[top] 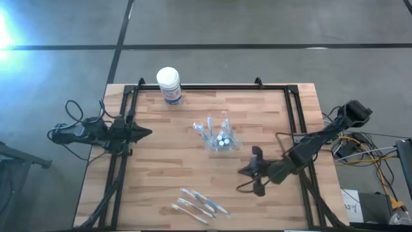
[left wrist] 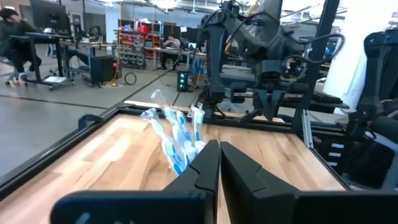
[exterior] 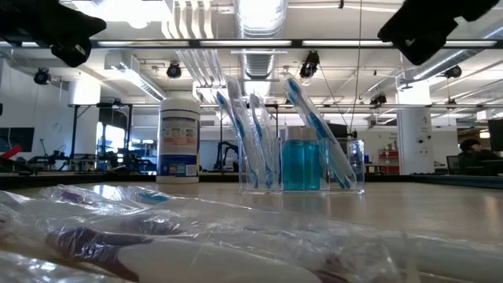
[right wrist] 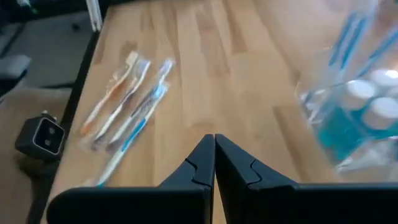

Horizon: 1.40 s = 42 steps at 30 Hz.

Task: Pick & Place toothbrushing station
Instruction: Put the blue toothbrush into the transparent organizer

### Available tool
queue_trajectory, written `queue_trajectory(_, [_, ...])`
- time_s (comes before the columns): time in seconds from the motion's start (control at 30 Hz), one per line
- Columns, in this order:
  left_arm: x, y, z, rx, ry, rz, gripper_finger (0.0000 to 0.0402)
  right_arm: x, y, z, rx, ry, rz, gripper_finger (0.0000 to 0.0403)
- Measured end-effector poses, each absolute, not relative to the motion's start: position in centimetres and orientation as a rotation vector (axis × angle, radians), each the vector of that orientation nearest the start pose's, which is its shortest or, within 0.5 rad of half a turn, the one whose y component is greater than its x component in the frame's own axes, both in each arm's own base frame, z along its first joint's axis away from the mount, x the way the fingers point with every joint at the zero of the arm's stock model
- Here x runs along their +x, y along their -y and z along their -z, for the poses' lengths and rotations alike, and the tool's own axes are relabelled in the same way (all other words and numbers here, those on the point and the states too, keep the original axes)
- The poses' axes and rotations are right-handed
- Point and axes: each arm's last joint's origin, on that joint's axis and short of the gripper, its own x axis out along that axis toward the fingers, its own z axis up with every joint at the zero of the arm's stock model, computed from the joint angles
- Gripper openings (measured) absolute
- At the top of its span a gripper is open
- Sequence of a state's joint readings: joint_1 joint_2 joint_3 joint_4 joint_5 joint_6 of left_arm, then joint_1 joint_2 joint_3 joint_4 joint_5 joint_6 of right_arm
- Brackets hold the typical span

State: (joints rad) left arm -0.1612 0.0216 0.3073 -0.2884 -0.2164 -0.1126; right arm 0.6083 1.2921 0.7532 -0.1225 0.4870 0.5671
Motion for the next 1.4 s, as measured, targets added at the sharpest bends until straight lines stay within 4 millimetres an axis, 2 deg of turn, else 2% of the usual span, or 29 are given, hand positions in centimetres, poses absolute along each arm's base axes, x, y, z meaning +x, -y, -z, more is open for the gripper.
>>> queue_trajectory(0.23, [7.0,0.6,-23.6,-0.114,0.0,-0.034,0.0017,26.8,-17.5,-23.6,0.314,-0.742,0.035,0.0008])
queue_trajectory(0.53, [7.0,0.8,-23.6,-0.113,-0.004,0.045,0.0016,32.8,-22.0,-22.4,0.386,-0.911,0.098,0.0012])
queue_trajectory(0.63, [7.0,0.9,-23.6,-0.114,-0.006,0.076,0.0019,34.2,-23.2,-21.7,0.417,-1.016,0.106,0.0031])
queue_trajectory(0.8, [7.0,1.0,-23.5,-0.114,-0.009,0.126,0.0021,36.5,-24.9,-20.8,0.412,-1.084,0.125,0.0097])
queue_trajectory(0.97, [7.0,1.1,-23.5,-0.122,-0.013,0.156,0.0021,38.1,-26.1,-19.5,0.411,-1.171,0.159,0.0166])
queue_trajectory(1.1, [7.0,1.1,-23.5,-0.125,-0.015,0.156,0.002,38.8,-26.6,-18.4,0.382,-1.266,0.23,0.0203])
queue_trajectory(1.4, [7.1,1.1,-23.5,-0.126,-0.016,0.157,0.0021,39.7,-27.4,-16.4,0.342,-1.339,0.287,0.0221])
